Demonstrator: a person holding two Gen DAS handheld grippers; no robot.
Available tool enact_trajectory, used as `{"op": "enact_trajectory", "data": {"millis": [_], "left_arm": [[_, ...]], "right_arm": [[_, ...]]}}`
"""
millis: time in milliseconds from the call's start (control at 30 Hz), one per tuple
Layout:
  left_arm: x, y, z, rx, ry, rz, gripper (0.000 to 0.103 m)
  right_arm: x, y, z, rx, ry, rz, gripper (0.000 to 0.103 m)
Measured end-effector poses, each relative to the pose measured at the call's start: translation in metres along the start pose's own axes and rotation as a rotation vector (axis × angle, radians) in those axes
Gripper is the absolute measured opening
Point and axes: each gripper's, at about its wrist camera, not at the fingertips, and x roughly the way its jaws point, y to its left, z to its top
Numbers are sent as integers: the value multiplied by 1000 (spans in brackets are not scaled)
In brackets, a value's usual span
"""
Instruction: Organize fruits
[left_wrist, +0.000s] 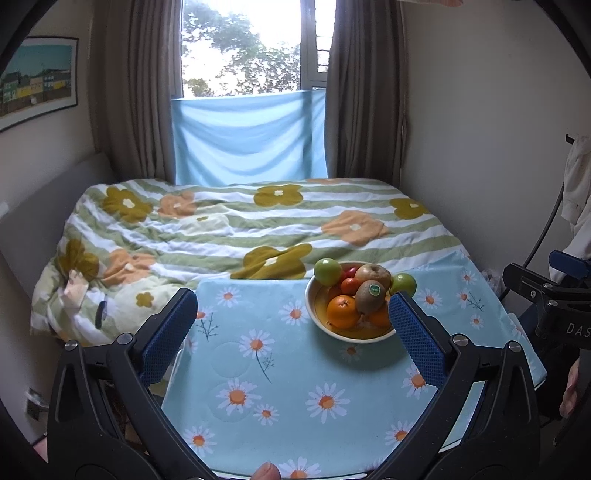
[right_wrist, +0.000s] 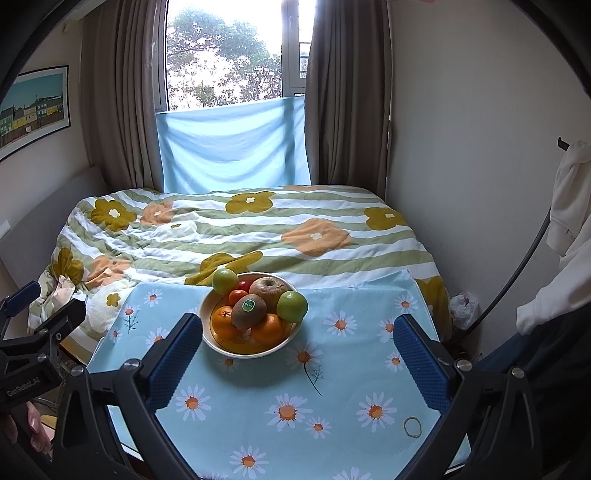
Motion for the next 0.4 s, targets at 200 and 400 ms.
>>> {"op": "enact_trajectory", "data": {"millis": [200,400], "left_arm": [[0,1,1,-4,-15,5,103],[0,2,1,-4,-22,14,103]], "right_arm": [[3,8,3,8,-5,2,103],[3,7,3,8,-4,2,103]]}}
